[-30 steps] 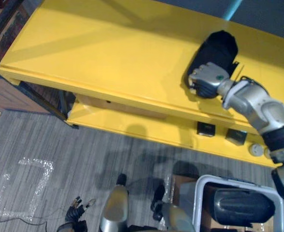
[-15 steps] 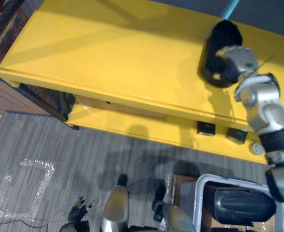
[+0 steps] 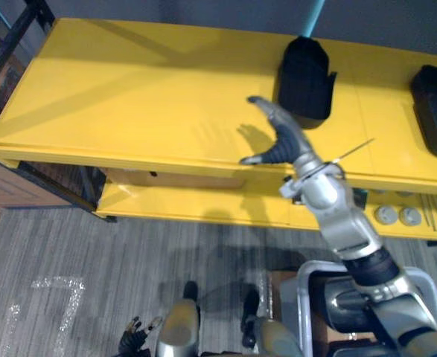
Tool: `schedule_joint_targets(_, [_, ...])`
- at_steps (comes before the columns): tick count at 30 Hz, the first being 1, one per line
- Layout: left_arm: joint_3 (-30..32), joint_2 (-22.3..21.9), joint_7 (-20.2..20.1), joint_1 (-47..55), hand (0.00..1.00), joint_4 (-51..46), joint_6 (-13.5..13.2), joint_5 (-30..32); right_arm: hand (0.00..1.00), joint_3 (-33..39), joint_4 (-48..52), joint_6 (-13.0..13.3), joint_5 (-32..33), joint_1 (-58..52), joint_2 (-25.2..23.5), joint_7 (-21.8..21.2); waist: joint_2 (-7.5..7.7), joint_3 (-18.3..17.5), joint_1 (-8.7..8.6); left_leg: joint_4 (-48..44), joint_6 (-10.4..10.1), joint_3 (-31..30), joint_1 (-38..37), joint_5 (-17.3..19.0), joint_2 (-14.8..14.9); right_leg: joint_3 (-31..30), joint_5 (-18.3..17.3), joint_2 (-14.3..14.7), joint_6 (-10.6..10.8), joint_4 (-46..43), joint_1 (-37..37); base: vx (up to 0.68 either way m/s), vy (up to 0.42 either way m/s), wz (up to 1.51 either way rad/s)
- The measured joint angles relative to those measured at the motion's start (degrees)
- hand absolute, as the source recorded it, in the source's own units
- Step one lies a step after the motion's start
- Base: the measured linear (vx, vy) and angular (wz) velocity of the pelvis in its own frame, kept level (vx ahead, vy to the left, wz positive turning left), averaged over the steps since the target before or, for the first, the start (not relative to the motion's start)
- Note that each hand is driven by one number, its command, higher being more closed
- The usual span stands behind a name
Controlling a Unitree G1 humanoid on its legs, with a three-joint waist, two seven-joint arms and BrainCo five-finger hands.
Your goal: Walk over and take plastic housings, then place them on the shelf
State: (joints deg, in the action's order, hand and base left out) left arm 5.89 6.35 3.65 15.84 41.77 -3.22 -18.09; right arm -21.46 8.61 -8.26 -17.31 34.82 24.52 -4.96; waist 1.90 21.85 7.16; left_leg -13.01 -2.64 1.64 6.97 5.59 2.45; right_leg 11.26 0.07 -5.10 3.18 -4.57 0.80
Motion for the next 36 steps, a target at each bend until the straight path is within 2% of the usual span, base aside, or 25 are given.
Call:
schedule_joint_targets(2, [0.02, 0.01, -0.23, -0.14, 0.00, -0.29, -0.11, 0.04, 0.00, -0.74, -2.69, 1.94, 4.88, 1.33, -1.67, -0.88, 0.10, -0.07, -0.10, 0.67, -0.05, -1.31, 0.04, -0.76, -0.42, 1.19, -0.01, -0.22, -0.01, 0.00, -0.12, 0.01, -0.017, 0.26])
schedule_joint_targets(4, [0.04, -0.02, -0.50, -0.22, 0.00, -0.68, -0.03, 0.19, 0.00, -0.72, -9.62, 2.50, 8.27, 4.40, -3.19, -0.74, 0.08, -0.06, 0.20, 1.08, -0.06, -2.47, 0.03, -1.31, -0.70, 2.25, -0.06, -0.45, -0.06, 0.02, -0.55, -0.01, -0.008, 0.36])
schedule_joint_targets(5, [0.03, -0.01, -0.95, -0.23, 0.00, -1.05, 0.16, 0.22, 0.00, -0.29, -14.55, 2.81, 10.81, 6.35, -3.79, 0.35, 0.07, -0.06, 0.38, 1.59, -0.03, -3.03, 0.08, -1.83, -0.94, 3.11, -0.14, -0.62, -0.13, 0.01, -0.81, -0.04, -0.007, 0.30])
schedule_joint_targets(6, [0.02, -0.06, -1.45, -0.23, 0.00, -1.39, 0.30, 0.22, 0.00, 0.49, -18.58, 2.95, 13.03, 7.95, -4.35, 1.69, -0.07, 0.03, 1.44, 1.94, -0.07, -3.31, 0.15, -2.13, -1.07, 3.35, -0.15, -0.69, -0.14, 0.01, -0.77, -0.05, -0.008, 0.32])
schedule_joint_targets(8, [0.01, -0.06, -1.74, -0.23, 0.00, -1.75, 0.89, 0.22, 0.00, 1.72, -22.78, 3.08, 16.04, 9.59, -5.36, 3.75, -0.39, 0.21, 1.70, 2.52, -0.04, -4.39, 0.38, -2.47, -1.42, 4.48, -0.25, -0.81, -0.24, -0.08, -0.88, -0.05, -0.008, 0.29])
schedule_joint_targets(10, [-0.04, -0.08, -2.10, -0.31, 0.00, -2.60, 1.30, 0.22, 0.00, 4.07, -27.59, 3.50, 18.53, 11.70, -6.97, 7.22, -1.13, 0.64, 1.85, 2.59, -0.01, -5.66, 1.09, -2.99, -1.78, 5.78, -0.36, -0.86, -0.27, -0.25, -0.83, -0.05, -0.008, 0.34])
schedule_joint_targets(14, [-0.38, -0.13, -1.70, -0.59, 0.00, -2.95, 2.35, -0.04, 0.00, 7.99, -33.75, 3.65, 24.88, 15.15, -8.69, 15.23, -2.95, 1.77, 3.43, 2.94, 0.00, -6.08, 1.10, -3.59, -1.90, 6.11, -0.42, -0.93, -0.36, -0.66, -0.76, -0.03, -0.001, 0.07])
schedule_joint_targets(16, [-0.58, -0.18, -1.36, -0.70, 0.00, -2.97, 2.41, -0.77, 0.00, 10.53, -35.52, 4.82, 28.12, 16.78, -9.43, 19.42, -3.66, 2.28, 3.92, 3.44, -0.07, -6.16, 1.12, -3.97, -1.91, 6.16, -0.47, -1.16, -0.38, -0.85, -0.47, 0.00, 0.000, 0.00])
schedule_joint_targets(27, [-3.01, -0.50, 0.13, -1.74, 0.00, -2.85, 2.07, -4.17, 0.00, 16.80, -39.61, 6.48, 28.77, 19.80, -10.70, 32.67, -4.32, 4.21, 4.55, 4.02, -0.31, -7.35, 1.14, -4.70, -2.12, 7.43, -1.97, -1.71, -0.46, -2.89, 0.23, 0.02, -0.010, 0.06])
schedule_joint_targets(29, [-4.17, -0.51, 0.13, -1.93, 0.00, -2.78, 2.05, -4.55, 0.00, 17.99, -39.61, 7.44, 28.78, 20.33, -10.68, 33.06, -4.70, 4.68, 4.53, 4.00, -0.31, -7.32, 1.18, -4.70, -2.12, 7.42, -1.97, -1.73, -0.46, -2.91, 0.26, 0.00, 0.000, 0.00])
schedule_joint_targets(36, [-5.04, -0.54, 0.16, -2.55, 0.00, -2.35, 1.97, -4.65, 0.00, 19.17, -42.90, 7.05, 28.81, 20.70, -10.33, 34.18, -5.55, 5.13, 4.47, 3.88, -0.33, -7.22, 1.70, -4.70, -2.02, 7.32, -2.36, -1.83, -0.64, -3.97, 1.22, 0.00, 0.000, 0.00])
